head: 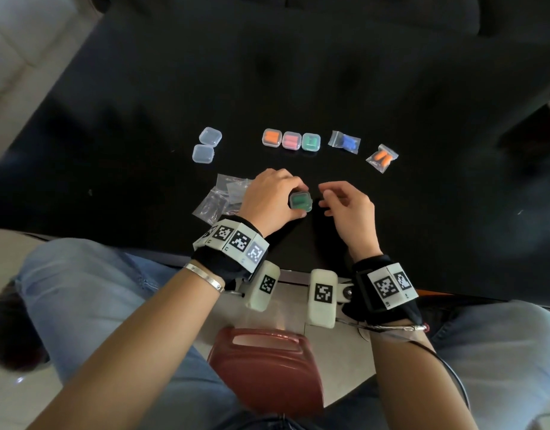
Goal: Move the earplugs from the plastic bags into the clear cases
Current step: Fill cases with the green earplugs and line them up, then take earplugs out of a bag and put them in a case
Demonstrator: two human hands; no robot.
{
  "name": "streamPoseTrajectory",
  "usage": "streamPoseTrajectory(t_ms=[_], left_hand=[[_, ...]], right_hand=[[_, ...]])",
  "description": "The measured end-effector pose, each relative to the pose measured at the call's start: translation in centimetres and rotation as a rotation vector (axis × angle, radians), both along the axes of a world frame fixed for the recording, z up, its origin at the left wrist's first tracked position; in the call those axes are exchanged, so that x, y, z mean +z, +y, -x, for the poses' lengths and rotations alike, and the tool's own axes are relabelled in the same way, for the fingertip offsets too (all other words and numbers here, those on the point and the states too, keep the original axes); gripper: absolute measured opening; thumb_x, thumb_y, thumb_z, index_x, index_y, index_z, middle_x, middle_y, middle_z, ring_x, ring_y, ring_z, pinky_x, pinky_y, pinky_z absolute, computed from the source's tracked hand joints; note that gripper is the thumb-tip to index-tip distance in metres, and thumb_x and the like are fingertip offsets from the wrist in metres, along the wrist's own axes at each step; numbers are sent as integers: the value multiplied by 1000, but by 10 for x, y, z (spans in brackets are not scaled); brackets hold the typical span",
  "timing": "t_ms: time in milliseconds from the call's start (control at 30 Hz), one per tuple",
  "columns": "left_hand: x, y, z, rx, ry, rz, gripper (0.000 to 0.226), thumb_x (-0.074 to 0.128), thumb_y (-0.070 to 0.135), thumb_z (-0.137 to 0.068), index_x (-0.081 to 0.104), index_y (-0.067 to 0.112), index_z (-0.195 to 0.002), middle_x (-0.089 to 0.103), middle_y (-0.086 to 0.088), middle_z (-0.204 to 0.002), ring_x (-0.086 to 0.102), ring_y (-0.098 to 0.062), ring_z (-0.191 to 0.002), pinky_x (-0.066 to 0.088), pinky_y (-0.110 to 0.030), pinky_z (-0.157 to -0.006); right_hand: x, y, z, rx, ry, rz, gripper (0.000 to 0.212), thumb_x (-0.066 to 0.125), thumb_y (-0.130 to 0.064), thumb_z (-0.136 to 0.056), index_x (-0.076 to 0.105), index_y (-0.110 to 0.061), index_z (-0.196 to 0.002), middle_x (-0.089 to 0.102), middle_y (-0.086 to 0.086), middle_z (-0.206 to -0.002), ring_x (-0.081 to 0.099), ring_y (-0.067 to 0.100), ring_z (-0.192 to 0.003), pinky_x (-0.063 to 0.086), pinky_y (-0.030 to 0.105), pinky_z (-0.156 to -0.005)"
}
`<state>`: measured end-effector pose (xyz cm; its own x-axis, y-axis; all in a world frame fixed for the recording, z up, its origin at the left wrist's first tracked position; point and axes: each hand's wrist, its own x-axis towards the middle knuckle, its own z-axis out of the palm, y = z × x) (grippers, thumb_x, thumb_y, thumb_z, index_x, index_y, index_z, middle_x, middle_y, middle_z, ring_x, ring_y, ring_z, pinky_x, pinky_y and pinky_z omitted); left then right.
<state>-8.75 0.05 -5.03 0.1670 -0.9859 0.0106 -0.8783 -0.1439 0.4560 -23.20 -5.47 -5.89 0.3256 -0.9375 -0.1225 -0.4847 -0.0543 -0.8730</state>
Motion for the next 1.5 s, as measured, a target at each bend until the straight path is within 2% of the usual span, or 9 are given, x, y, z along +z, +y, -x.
streamPoseTrajectory(t_ms=[67,200,467,733,933,1067,1267,1367,1500], left_hand=[[1,-2,1,-4,-6,-31,45,74,36,-75,62,25,-117,59,1,-120,49,-20,-113,32,-26,-85],[1,-3,0,-13,-31,-60,46,70,37,-78,60,27,-122,60,2,-122,48,-21,-115,35,-30,-90],[1,-1,0,-30,-40,-58,41,68,36,-80,61,30,-120,61,4,-118,49,-21,-114,36,-31,-90],[-9,8,1,-27,49,24,58,68,20,-81,43,14,-133,62,-2,-125,53,-17,-120,18,-31,-115],[3,15,-32,121,150,179,43,67,22,-82,53,17,-123,58,-2,-123,49,-18,-118,40,-29,-94],[11,14,-81,319,82,242,33,63,18,-84,58,18,-117,59,-2,-120,51,-18,-113,36,-23,-88],[2,13,-137,504,111,111,41,74,26,-75,59,18,-113,58,-6,-116,55,-24,-106,40,-32,-88],[-5,15,-141,499,151,-5,51,77,36,-71,55,18,-114,56,-6,-116,57,-22,-103,41,-31,-85],[-11,13,-143,493,177,-13,49,77,35,-72,55,16,-112,58,-5,-111,60,-19,-99,41,-27,-82]], right_hand=[[-3,-2,-1,21,55,7,18,57,-16,-92,65,-15,-107,65,-4,-94,63,9,-87,54,24,-80],[-6,-3,-7,79,125,50,21,65,-18,-86,65,-14,-107,63,-6,-87,58,3,-77,45,8,-67],[0,-7,-13,135,252,39,20,65,-18,-85,63,-19,-105,65,-5,-92,57,8,-81,44,22,-71],[6,-6,-7,402,236,83,63,70,-14,-82,40,-23,-136,59,-6,-116,59,9,-93,46,16,-79],[20,-20,-31,268,226,169,50,73,-23,-79,55,-16,-125,63,-3,-102,59,6,-81,50,21,-78],[40,-44,-85,401,250,376,39,68,-24,-83,61,-19,-122,64,-1,-116,57,15,-105,44,27,-89],[17,-88,-156,501,445,374,38,62,-30,-85,58,-31,-123,59,6,-124,44,22,-122,39,31,-101],[9,-90,-160,537,563,375,38,58,-24,-87,57,-26,-125,59,8,-124,41,27,-126,37,39,-105],[10,-87,-152,503,491,390,46,64,-25,-84,55,-20,-129,61,6,-126,45,28,-124,39,43,-105]])
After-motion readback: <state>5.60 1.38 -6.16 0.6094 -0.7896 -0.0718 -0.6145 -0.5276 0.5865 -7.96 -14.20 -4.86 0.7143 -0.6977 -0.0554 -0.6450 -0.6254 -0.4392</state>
